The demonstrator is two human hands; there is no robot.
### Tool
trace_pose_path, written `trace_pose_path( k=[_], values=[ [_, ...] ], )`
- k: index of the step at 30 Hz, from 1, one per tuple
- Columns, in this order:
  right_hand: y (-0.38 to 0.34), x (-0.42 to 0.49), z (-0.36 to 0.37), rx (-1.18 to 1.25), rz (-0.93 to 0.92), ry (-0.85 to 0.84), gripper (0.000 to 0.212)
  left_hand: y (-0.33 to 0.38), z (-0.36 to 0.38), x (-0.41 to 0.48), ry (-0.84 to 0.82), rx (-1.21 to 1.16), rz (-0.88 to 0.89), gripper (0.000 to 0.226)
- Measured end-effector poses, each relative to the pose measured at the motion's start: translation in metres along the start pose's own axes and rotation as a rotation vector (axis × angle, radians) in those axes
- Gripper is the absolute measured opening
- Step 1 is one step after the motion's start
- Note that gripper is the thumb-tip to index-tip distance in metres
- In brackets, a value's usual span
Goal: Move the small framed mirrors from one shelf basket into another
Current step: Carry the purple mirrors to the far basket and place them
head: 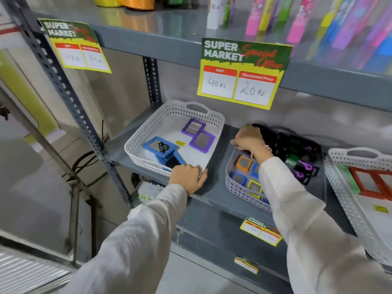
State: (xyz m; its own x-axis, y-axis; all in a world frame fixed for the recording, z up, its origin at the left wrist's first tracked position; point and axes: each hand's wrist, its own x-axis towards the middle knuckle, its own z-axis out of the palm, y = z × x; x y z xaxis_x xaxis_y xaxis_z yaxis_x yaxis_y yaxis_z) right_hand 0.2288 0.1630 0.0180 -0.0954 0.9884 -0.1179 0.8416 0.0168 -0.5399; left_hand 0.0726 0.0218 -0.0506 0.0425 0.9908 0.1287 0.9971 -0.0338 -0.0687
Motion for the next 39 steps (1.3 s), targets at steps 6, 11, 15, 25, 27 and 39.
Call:
trace_pose_path(
  k=[6,11,15,25,27,39],
  values=[
    [-0.04,0.033,0.046,0.045,-0.138,-0.063,0.02,-0.003,0.003,0.003,-0.003,-0.017,-0.005,0.05],
    [-0.056,0.05,0.073,-0.049,-0.164,-0.127,0.026,-0.004,0.004,0.004,-0.034,-0.019,-0.02,0.05],
    [-0.058,0.065,0.083,-0.189,-0.212,-0.289,0.055,-0.005,0.007,0.004,-0.027,-0.037,-0.009,0.047],
    [-0.057,0.103,0.086,-0.361,-0.286,-0.463,0.088,-0.007,0.01,0.007,-0.029,-0.073,0.003,0.045],
    [-0.057,0.103,0.087,-0.354,-0.292,-0.463,0.091,-0.007,0.009,0.007,-0.035,-0.068,0.003,0.046],
    [-0.046,0.083,0.063,0.029,-0.192,-0.297,0.043,-0.002,0.0,0.003,-0.037,-0.027,-0.019,0.045]
  ],
)
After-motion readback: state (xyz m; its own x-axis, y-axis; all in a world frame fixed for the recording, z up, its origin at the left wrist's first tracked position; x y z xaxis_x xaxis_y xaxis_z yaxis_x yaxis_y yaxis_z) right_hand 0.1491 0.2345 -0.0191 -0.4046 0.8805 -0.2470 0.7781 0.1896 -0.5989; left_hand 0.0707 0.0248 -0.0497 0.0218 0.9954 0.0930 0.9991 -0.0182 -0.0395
